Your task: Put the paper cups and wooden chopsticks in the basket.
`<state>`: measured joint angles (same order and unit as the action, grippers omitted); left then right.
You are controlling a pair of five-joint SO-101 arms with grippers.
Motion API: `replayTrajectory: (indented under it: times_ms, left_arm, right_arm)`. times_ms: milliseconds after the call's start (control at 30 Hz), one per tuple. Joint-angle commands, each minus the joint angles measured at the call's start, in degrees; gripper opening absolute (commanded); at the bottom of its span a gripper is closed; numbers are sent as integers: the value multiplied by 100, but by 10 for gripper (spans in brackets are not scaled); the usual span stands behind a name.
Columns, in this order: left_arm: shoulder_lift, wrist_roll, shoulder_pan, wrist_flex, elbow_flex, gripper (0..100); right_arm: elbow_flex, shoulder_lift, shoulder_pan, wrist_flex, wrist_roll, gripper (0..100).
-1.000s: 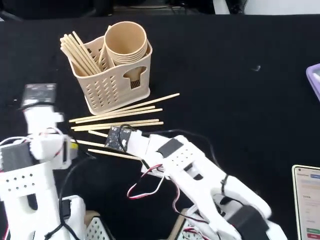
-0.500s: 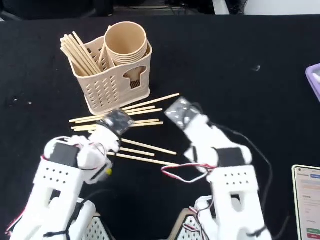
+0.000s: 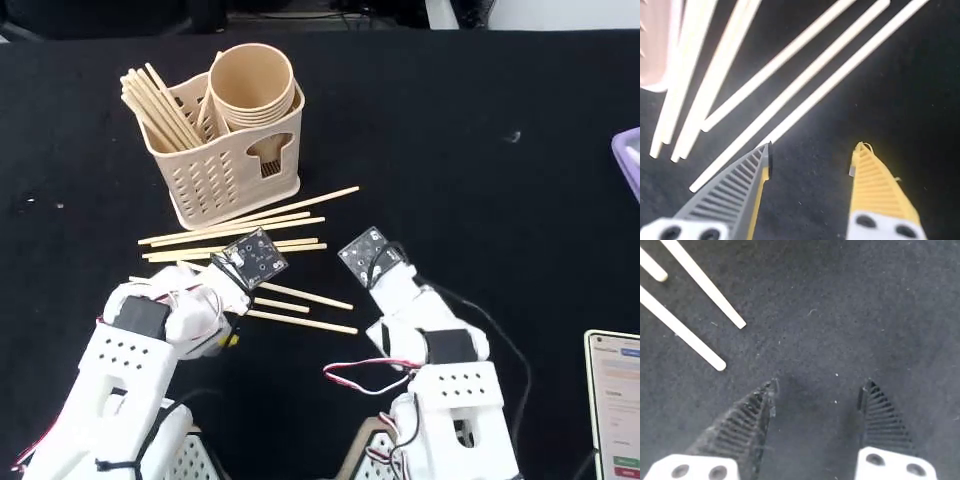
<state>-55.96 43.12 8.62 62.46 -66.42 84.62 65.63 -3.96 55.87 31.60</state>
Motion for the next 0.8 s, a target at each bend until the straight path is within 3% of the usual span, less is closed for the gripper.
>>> replayTrajectory:
  times_ms: [0, 367, 767]
  left_arm:
    - [352, 88, 57, -448, 84, 266]
    - [2998, 70, -48, -976, 1297, 266]
    - [3886, 97, -57, -1600, 1516, 266]
  right_arm:
    - [154, 119, -35, -343, -141, 254]
    - [277, 127, 299, -396, -185, 254]
    - [286, 127, 308, -396, -149, 254]
